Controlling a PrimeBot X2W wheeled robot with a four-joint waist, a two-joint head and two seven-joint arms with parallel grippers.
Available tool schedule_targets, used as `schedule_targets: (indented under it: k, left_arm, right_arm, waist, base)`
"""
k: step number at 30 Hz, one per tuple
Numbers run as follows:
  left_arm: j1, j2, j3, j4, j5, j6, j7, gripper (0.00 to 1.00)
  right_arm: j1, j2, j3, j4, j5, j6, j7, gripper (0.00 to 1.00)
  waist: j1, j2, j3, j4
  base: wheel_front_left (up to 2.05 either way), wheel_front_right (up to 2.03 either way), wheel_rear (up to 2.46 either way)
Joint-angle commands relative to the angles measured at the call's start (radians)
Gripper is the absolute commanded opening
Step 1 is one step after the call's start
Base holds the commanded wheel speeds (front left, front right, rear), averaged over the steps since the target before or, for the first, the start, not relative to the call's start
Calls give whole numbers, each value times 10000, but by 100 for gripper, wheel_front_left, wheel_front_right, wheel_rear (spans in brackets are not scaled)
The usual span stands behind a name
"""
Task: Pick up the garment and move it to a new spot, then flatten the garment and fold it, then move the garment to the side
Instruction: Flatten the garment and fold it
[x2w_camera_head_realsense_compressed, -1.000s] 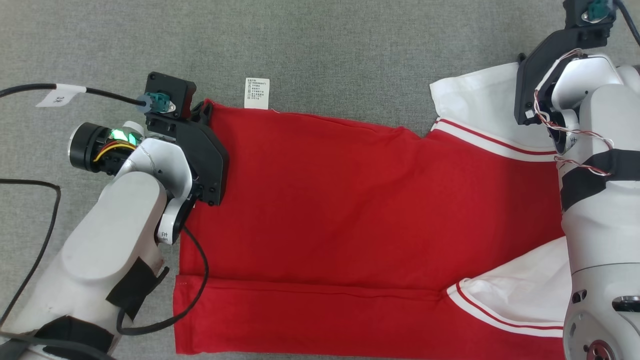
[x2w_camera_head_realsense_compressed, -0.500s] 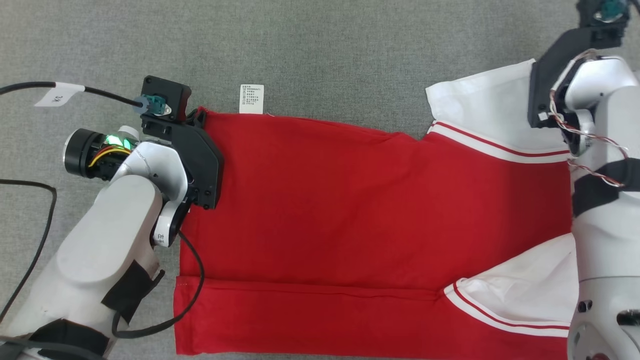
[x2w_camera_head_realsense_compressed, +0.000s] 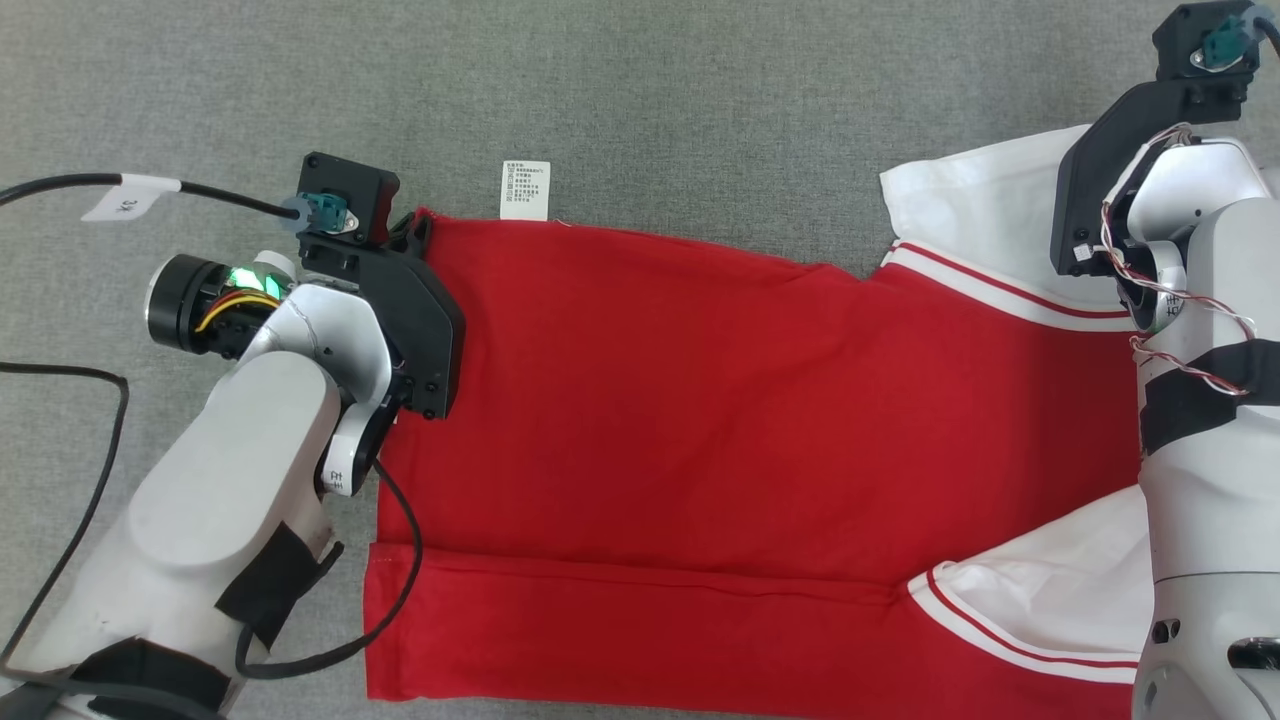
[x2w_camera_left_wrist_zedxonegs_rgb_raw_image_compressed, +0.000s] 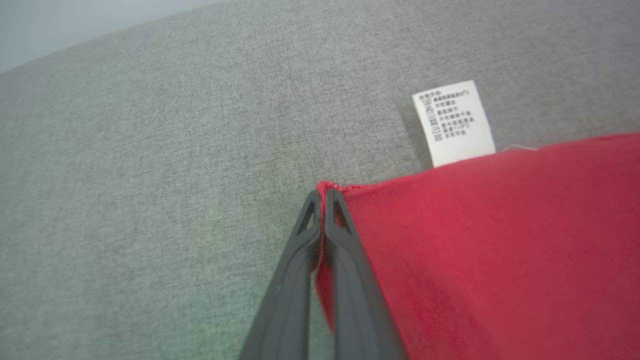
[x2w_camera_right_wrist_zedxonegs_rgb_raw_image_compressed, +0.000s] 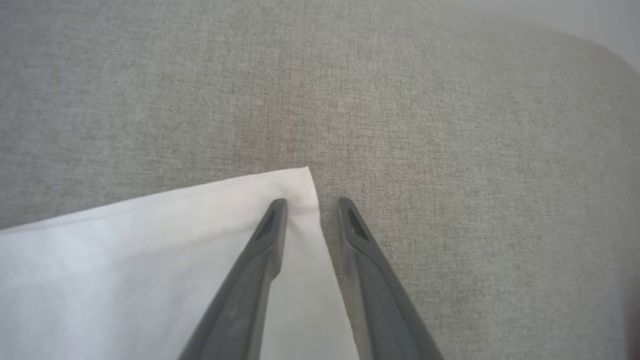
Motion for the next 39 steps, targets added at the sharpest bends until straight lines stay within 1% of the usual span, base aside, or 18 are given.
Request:
schedule_targets:
  k: [1, 5, 7, 8, 9, 14, 18, 20, 22, 23, 25, 26, 30, 33, 35, 39]
  left_arm:
    - [149, 38, -17, 58, -83, -19, -15, 0]
    - [159, -4, -24, 99, -162, -29, -66, 0]
    - [165, -29, -39, 131, -178, -40, -71, 0]
    - [167, -39, -45, 149, -198, -53, -90, 0]
    - [171, -39, -51, 165, -208, -64, -117, 0]
    - [142, 13, -17, 211, -213, -86, -367, 0]
    - [147, 85, 117, 167, -228, -133, -784, 0]
    - [145, 183, 94, 132, -134, -225, -1017, 0]
    - [249, 292, 85, 87, -125, -358, -1262, 0]
    - [351, 497, 96, 35, -78, -426, -1470, 0]
    - [516, 683, 81, -48, -18, -509, -1710, 0]
    - [600, 780, -11, -102, 51, -634, -1806, 0]
    - [1095, 1077, -92, -266, -103, -1066, -2293, 0]
    - [1549, 1292, -228, -437, 49, -1176, -2739, 0]
    - [1943, 1387, -258, -568, 59, -1135, -3036, 0]
    - [2820, 1659, -360, -951, 196, -867, -3515, 0]
  right_arm:
    - [134, 95, 7, 110, 141, 25, 56, 51]
    - [101, 82, -71, 303, 96, 25, 107, 46]
    - [117, 45, -114, 396, 8, 25, 68, 32]
    - [119, 28, -99, 417, -13, 25, -3, 21]
    - [122, 12, -89, 446, -6, 23, -54, 0]
    - [106, -93, -15, 511, -45, 23, -560, 0]
    - [124, -122, 86, 507, 226, 23, -1080, 0]
    - [149, -154, 226, 524, 430, 23, -1333, 0]
    - [241, -168, 548, 489, 769, 23, -1622, 0]
    - [401, -300, 964, 363, 1067, 23, -1842, 0]
    - [614, -436, 1406, 135, 1434, 23, -2028, 0]
    - [747, -516, 1629, -13, 1602, 23, -2049, 0]
    - [1460, -914, 2441, -1015, 2363, 23, -1913, 0]
    - [2199, -1295, 2836, -2070, 2833, 23, -1814, 0]
    - [2767, -1489, 3022, -2765, 3173, 23, -1663, 0]
    - [3989, -1904, 3119, -4089, 3716, 23, -1085, 0]
  waist:
    - [0, -1, -18, 17]
    - [0, -1, -60, 72]
    - [0, -1, -77, 99]
    - [0, -1, -88, 109]
    - [0, -1, -101, 116]
    - [0, -1, -141, 104]
    - [0, -1, -262, 48]
    - [0, -1, -363, 21]
    - [0, -1, -500, -10]
    - [0, -1, -643, -86]
    - [0, -1, -804, -179]
    - [0, -1, -895, -231]
    - [0, -1, -1335, -512]
    - [0, -1, -1651, -752]
    - [0, -1, -1880, -903]
    - [0, -1, -2276, -1106]
  base:
    - [0, 0, 0]
    - [0, 0, 0]
    - [0, 0, 0]
    - [0, 0, 0]
    - [0, 0, 0]
    - [0, 0, 0]
    - [0, 0, 0]
    - [0, 0, 0]
    - [0, 0, 0]
    - [0, 0, 0]
    - [0, 0, 0]
    - [0, 0, 0]
    - [0, 0, 0]
    - [0, 0, 0]
    - [0, 0, 0]
    - [0, 0, 0]
